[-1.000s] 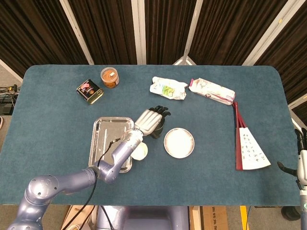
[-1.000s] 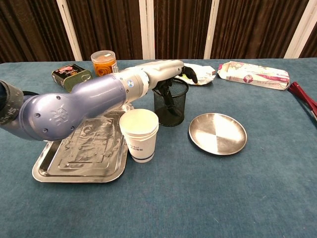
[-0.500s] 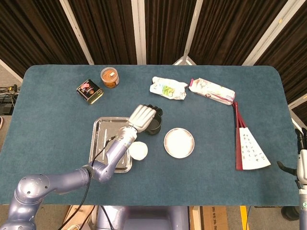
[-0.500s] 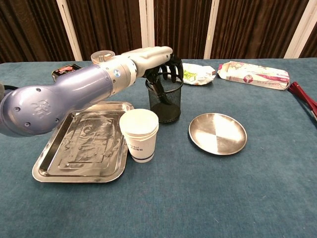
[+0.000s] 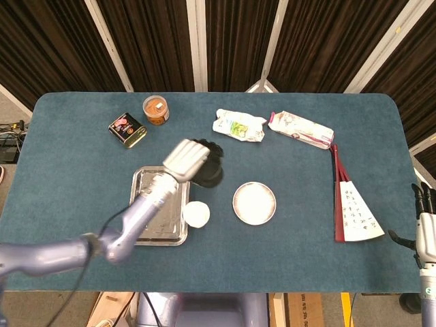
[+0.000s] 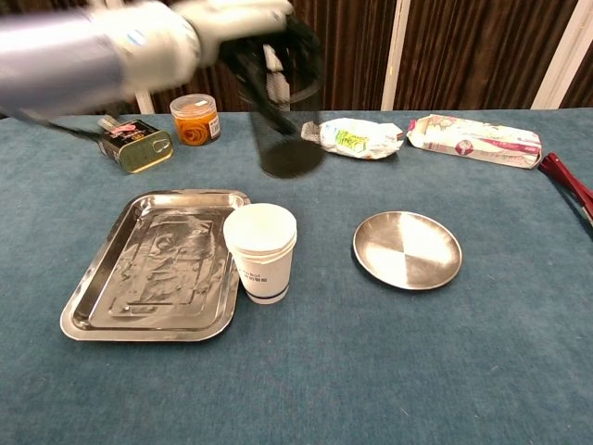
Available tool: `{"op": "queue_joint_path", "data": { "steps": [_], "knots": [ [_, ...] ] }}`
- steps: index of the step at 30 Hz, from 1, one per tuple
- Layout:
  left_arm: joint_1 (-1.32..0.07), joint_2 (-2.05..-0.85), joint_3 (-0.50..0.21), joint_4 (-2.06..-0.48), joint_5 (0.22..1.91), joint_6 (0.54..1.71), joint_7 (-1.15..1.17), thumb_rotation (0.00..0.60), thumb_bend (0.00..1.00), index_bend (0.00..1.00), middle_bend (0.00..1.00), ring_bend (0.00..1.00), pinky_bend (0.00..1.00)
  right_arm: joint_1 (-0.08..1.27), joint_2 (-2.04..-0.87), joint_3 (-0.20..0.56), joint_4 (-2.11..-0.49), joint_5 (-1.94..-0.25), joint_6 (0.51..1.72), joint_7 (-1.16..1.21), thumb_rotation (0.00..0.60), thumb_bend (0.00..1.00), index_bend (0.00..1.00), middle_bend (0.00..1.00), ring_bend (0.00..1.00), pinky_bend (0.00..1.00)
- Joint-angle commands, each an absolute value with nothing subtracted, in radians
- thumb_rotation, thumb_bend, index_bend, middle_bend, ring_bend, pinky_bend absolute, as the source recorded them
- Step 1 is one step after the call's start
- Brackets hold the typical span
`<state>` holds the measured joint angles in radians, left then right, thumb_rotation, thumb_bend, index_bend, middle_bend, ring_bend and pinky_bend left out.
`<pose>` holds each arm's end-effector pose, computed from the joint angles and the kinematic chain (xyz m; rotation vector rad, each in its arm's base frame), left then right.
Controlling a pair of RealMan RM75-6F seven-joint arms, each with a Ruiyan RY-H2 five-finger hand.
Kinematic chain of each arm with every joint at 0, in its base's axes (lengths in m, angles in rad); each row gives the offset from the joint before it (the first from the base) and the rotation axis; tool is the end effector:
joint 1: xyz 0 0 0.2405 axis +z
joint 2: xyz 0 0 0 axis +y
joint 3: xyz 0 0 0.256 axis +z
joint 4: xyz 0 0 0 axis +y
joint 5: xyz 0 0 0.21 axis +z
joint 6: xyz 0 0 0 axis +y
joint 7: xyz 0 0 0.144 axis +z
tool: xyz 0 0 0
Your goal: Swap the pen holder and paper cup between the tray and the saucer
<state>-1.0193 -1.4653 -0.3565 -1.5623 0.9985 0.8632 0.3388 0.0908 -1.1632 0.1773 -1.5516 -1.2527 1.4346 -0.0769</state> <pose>-0.0160 0.3924 0.0234 -1.9463 -0.8411 -1.1906 -0.3425 -0.2056 0.1767 1.1481 -0.8983 0.7840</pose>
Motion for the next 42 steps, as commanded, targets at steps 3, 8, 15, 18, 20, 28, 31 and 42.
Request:
{"op": "queue_joint_path", "data": {
  "steps": [3, 8, 15, 18, 20, 28, 31, 42],
  "knots": [
    [-0.900, -1.173, -0.298, -1.793, 0.924, 0.832, 0.368, 0.600, 0.34, 0.42, 0.31, 0.26, 0.37, 0.090, -1.165, 0.174, -1.558, -1.260, 1.439, -0.081, 0.600, 0.00, 0.00, 0.00, 0.00, 0.00],
    [-0.850, -1.120, -0.235, -1.844, 0.969, 0.830, 0.339, 0.600, 0.34, 0.42, 0.31, 0.26, 0.37, 0.091, -1.168, 0.172, -1.562, -1.264, 1.439, -0.088, 0.600, 0.00, 0.00, 0.00, 0.00, 0.00],
    [-0.822, -1.194, -0.161, -1.728, 1.056, 0.830, 0.302, 0.600, 0.34, 0.43, 0.31, 0.26, 0.37, 0.088, -1.165, 0.173, -1.564, -1.265, 1.443, -0.082, 0.600, 0.00, 0.00, 0.00, 0.00, 0.00],
    [-0.809, -1.239, -0.138, -1.671, 1.098, 0.823, 0.255, 0.600, 0.32, 0.43, 0.31, 0.26, 0.37, 0.086, -1.163, 0.172, -1.564, -1.266, 1.443, -0.077, 0.600, 0.00, 0.00, 0.00, 0.00, 0.00],
    [-0.805, -1.257, -0.128, -1.641, 1.122, 0.820, 0.233, 0.600, 0.31, 0.43, 0.31, 0.26, 0.37, 0.086, -1.162, 0.173, -1.566, -1.268, 1.445, -0.076, 0.600, 0.00, 0.00, 0.00, 0.00, 0.00],
    [-0.793, -1.339, -0.107, -1.530, 1.240, 0.835, 0.130, 0.600, 0.25, 0.41, 0.26, 0.23, 0.33, 0.082, -1.157, 0.178, -1.566, -1.264, 1.452, -0.072, 0.600, 0.00, 0.00, 0.00, 0.00, 0.00],
    [-0.792, -1.352, -0.100, -1.511, 1.275, 0.840, 0.103, 0.600, 0.17, 0.35, 0.16, 0.14, 0.24, 0.080, -1.156, 0.177, -1.569, -1.268, 1.455, -0.069, 0.600, 0.00, 0.00, 0.00, 0.00, 0.00],
    [-0.788, -1.253, -0.084, -1.611, 1.295, 0.822, 0.100, 0.600, 0.00, 0.16, 0.00, 0.00, 0.05, 0.079, -1.147, 0.172, -1.574, -1.274, 1.450, -0.069, 0.600, 0.00, 0.00, 0.00, 0.00, 0.00]
  ]
}}
